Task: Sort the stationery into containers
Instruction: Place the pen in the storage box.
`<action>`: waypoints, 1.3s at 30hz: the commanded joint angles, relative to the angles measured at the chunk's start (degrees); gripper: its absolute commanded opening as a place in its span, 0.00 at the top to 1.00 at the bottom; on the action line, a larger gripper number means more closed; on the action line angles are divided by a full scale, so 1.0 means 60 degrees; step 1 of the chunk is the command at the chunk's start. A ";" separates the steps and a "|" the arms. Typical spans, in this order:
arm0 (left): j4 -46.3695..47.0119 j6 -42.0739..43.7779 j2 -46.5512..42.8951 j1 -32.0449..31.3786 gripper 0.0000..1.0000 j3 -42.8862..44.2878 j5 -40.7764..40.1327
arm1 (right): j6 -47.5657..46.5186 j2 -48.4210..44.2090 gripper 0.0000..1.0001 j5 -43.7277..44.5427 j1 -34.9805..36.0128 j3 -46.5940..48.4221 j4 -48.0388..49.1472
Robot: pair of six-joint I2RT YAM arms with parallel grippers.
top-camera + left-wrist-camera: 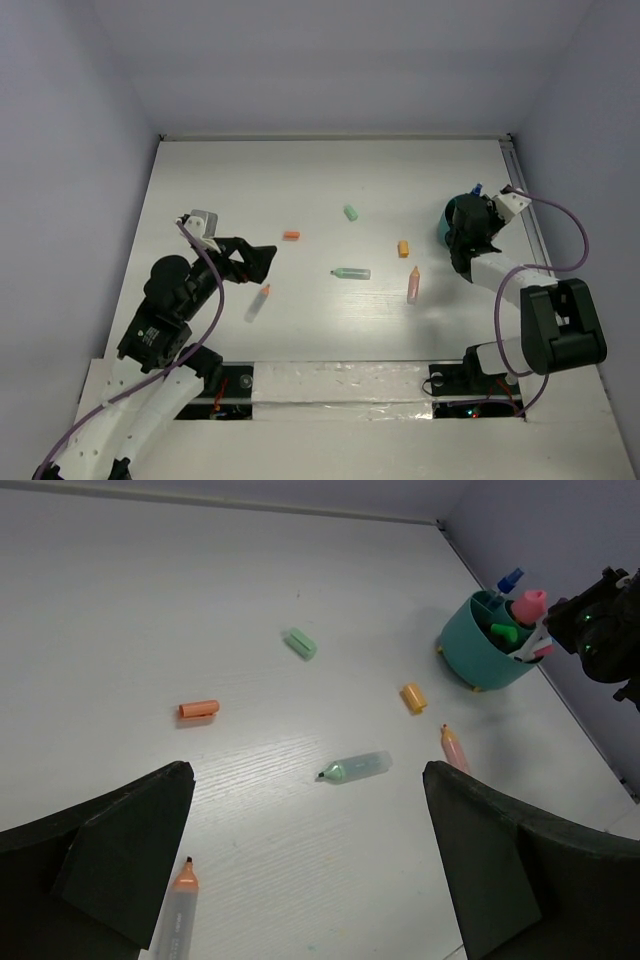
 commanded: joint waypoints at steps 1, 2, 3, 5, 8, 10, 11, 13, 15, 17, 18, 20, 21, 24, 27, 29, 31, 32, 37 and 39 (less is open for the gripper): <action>0.0327 0.0077 0.0105 -0.0048 0.01 0.0073 -0.0041 | 0.0386 0.0159 1.00 0.0613 -0.0048 0.0274 0.0505; 0.0327 0.0077 0.0120 -0.0048 0.01 0.0087 -0.0041 | 0.0662 0.0130 1.00 0.0599 -0.0048 0.0260 0.0374; 0.0327 0.0077 0.0134 -0.0048 0.01 0.0087 -0.0041 | 0.0868 0.0101 1.00 0.0570 -0.0048 0.0274 -0.0048; 0.0327 0.0077 0.0149 -0.0048 0.01 0.0087 -0.0056 | 0.1338 -0.0002 1.00 0.0540 -0.0048 0.0332 -0.0431; 0.0327 0.0077 0.0178 -0.0136 0.01 0.0088 -0.0056 | 0.1558 -0.0104 1.00 0.0569 0.0156 0.0318 -0.0769; 0.0327 0.0062 0.0178 -0.0136 0.01 0.0087 -0.0056 | 0.1559 -0.0105 1.00 0.0598 0.0274 0.0347 -0.0872; 0.0327 0.0062 0.0178 -0.0136 0.01 0.0087 -0.0056 | 0.1559 -0.0105 1.00 0.0628 0.0419 0.0376 -0.0916; 0.0327 0.0062 0.0178 -0.0136 0.01 0.0073 -0.0041 | 0.1588 -0.0105 0.91 0.0657 0.0551 0.0435 -0.1105; 0.0342 0.0062 0.0149 -0.0136 0.01 0.0073 -0.0055 | 0.1748 -0.0177 0.84 0.0643 0.0640 0.0479 -0.1369; 0.0342 0.0062 0.0135 -0.0136 0.01 0.0073 -0.0070 | 0.2040 -0.0236 0.78 0.0584 0.0728 0.0552 -0.1691; 0.0342 0.0062 0.0120 -0.0136 0.01 0.0073 -0.0070 | 0.2071 -0.0309 0.76 0.0570 0.0728 0.0596 -0.1881; 0.0356 0.0047 0.0091 -0.0136 0.01 0.0073 -0.0085 | 0.2304 -0.0456 0.71 0.0555 0.0815 0.0640 -0.2247; 0.0342 0.0047 0.0076 -0.0136 0.01 0.0058 -0.0085 | 0.2349 -0.0529 0.70 0.0526 0.0816 0.0684 -0.2525; 0.0356 0.0047 0.0047 -0.0136 0.01 0.0058 -0.0100 | 0.2350 -0.0895 0.67 0.0423 0.0816 0.0611 -0.2717; 0.0357 0.0047 0.0061 -0.0136 0.01 0.0058 -0.0085 | 0.2335 -0.1217 0.57 0.0277 0.0816 0.0567 -0.3024; 0.0386 0.0033 0.0061 -0.0136 0.01 0.0058 -0.0085 | 0.2292 -0.1393 0.57 0.0101 0.0816 0.0538 -0.3186; 0.0371 0.0033 0.0061 -0.0049 0.01 0.0044 -0.0070 | 0.2146 -0.1729 0.57 -0.0219 0.0816 0.0450 -0.3172; 0.0386 0.0033 0.0047 -0.0048 0.01 0.0044 -0.0056 | 0.1884 -0.1832 0.57 -0.0294 0.0816 0.0363 -0.3114; 0.0371 0.0033 -0.0071 -0.0048 0.01 0.0029 -0.0027 | 0.1312 -0.2520 0.72 -0.0368 0.0816 0.0231 -0.3158; 0.0400 0.0033 -0.0071 -0.0048 0.01 0.0029 0.0018 | 0.1061 -0.2638 0.92 -0.0601 0.0627 0.0245 -0.3259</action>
